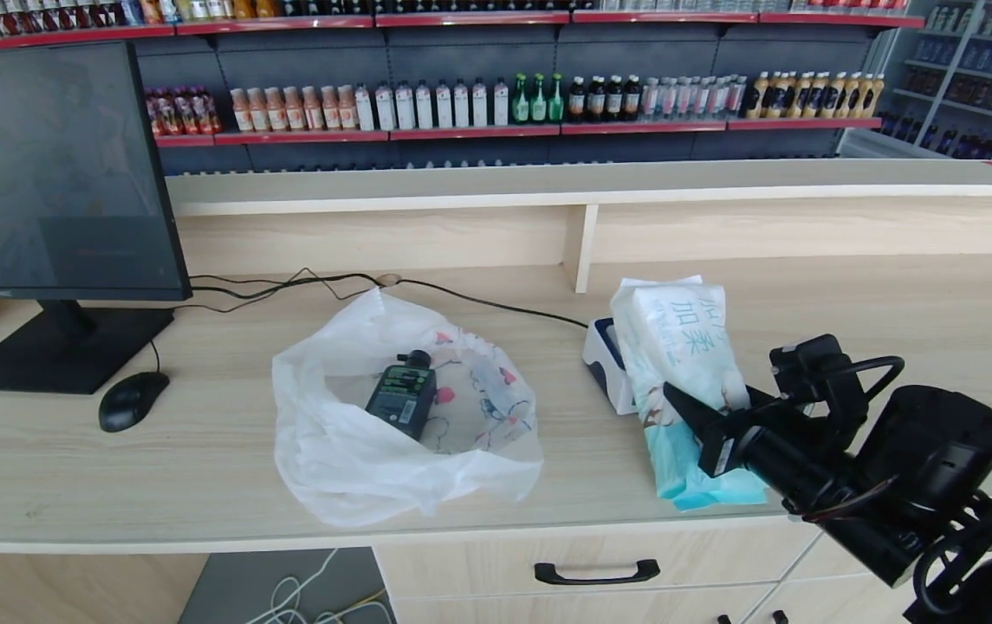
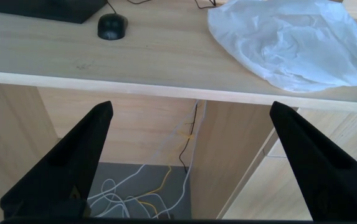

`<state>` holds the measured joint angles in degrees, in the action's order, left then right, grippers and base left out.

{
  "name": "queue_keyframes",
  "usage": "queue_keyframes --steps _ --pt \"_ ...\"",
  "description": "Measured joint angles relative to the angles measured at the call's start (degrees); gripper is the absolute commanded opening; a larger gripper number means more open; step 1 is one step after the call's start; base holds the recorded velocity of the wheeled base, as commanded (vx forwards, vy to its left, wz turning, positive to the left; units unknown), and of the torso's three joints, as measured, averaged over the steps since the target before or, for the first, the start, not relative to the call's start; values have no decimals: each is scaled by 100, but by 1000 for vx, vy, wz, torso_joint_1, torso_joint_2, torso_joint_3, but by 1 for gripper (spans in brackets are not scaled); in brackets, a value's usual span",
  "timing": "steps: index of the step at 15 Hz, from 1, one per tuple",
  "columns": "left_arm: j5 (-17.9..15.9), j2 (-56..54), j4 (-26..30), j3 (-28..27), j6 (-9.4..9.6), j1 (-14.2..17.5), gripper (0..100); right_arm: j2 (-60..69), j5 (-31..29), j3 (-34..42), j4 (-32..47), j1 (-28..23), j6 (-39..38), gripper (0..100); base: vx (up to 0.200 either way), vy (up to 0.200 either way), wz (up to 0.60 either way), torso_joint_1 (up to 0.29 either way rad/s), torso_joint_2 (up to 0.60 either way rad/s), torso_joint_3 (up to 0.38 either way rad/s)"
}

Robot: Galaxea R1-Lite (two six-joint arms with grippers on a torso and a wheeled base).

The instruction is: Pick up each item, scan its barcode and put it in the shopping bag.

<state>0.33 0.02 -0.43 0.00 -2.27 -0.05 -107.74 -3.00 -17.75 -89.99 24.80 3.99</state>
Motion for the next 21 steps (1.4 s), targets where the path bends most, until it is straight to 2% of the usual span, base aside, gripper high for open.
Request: queue_keyframes --steps 8,21 --pt "0 0 0 0 6 -5 100 -511 -23 -573 -22 59 -57 0 0 0 0 0 0 0" --pt "-1 0 2 0 9 0 100 -463 -23 -542 27 30 -51 0 0 0 0 0 0 0"
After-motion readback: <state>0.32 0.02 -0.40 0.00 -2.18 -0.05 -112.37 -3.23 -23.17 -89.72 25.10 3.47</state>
